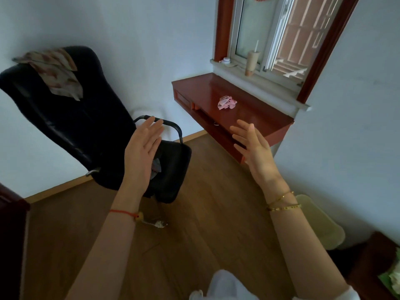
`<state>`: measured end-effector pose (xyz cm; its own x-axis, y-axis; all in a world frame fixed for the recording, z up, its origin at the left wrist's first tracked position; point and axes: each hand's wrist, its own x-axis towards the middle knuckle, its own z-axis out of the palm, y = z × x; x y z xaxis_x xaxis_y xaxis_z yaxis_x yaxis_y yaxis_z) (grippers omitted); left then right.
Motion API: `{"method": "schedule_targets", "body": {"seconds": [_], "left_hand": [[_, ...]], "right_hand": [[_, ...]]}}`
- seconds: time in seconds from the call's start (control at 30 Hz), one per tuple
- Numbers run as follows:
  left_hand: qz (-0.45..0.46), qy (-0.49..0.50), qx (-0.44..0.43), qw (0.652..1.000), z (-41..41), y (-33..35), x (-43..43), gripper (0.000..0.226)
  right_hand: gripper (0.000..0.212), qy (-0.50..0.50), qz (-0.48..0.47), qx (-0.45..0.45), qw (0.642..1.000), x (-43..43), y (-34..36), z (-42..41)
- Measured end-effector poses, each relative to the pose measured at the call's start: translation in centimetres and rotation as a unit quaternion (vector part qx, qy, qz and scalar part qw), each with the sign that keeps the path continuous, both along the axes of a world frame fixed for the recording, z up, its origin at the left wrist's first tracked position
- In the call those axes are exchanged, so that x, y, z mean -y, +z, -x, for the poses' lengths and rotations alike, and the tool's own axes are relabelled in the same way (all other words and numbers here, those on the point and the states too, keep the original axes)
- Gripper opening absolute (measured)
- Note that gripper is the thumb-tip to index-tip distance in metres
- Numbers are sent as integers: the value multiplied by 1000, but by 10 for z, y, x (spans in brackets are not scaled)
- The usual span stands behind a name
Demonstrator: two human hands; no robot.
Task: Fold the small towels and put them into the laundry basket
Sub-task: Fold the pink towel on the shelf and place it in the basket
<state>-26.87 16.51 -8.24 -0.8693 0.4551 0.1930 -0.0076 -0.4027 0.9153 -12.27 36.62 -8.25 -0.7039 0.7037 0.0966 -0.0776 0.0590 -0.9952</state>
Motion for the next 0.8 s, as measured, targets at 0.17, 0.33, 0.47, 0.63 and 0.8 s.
{"method": "schedule_targets", "body": {"seconds": [0.17,0.33,0.47,0.63,0.8], "left_hand": [[4,-18,19,1000,41,-6,-37,43],[19,-18,30,999,81,-16,-86,39],[25,-29,25,999,117,-16,-136,37],[21,-27,14,999,162,-6,-206,39],[26,-24,29,999,198,-8,-261,41]], "right_hand": [[46,-4,11,1,1000,-35,-9,41],[46,-12,10,6,1000,-80,-24,85],[48,-17,12,-13,1000,-132,-27,119],[48,-35,21,-22,999,-205,-18,162],[43,-28,28,-12,999,-258,-15,200]]}}
